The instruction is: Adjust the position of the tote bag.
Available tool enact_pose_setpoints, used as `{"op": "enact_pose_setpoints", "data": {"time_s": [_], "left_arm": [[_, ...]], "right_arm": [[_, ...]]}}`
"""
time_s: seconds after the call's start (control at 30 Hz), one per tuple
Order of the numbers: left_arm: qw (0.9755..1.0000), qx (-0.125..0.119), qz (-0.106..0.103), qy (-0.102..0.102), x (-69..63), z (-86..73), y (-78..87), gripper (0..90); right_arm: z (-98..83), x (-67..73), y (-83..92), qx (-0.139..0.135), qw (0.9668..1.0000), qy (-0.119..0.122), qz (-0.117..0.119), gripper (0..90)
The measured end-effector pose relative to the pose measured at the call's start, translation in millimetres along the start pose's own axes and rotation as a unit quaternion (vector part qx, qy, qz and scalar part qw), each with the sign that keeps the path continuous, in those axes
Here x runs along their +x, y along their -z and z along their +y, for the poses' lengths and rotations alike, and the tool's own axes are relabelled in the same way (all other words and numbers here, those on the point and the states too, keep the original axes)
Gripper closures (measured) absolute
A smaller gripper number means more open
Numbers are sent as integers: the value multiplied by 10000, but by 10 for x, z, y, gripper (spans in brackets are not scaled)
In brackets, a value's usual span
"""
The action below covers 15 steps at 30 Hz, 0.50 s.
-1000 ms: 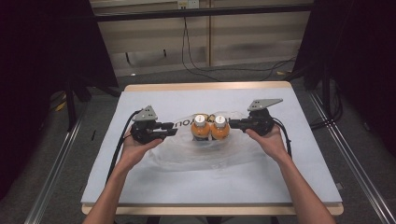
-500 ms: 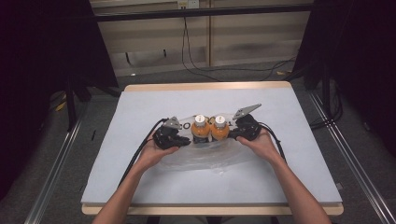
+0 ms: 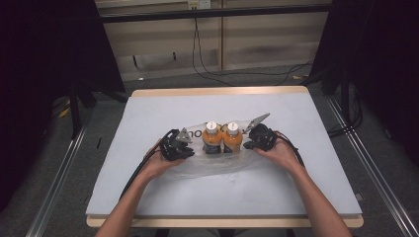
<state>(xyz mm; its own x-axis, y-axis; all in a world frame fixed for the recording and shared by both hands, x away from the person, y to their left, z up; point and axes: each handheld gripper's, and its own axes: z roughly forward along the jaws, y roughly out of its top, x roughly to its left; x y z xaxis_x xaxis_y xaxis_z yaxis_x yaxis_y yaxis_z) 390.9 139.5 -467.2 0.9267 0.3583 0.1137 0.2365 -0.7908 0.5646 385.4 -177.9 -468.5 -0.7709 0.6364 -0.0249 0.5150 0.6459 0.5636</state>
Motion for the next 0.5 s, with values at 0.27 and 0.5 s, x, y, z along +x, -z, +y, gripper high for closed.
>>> {"op": "enact_pose_setpoints", "data": {"time_s": [0.27, 0.5], "left_arm": [[9997, 201, -7, -107, 50, -90, 85, 838], [9994, 277, -35, -198, 55, -119, 115, 865]], "right_arm": [[-35, -42, 77, 441, 9976, 229, -482, 900], [-197, -111, 216, 703, 9958, 153, -563, 900]]}}
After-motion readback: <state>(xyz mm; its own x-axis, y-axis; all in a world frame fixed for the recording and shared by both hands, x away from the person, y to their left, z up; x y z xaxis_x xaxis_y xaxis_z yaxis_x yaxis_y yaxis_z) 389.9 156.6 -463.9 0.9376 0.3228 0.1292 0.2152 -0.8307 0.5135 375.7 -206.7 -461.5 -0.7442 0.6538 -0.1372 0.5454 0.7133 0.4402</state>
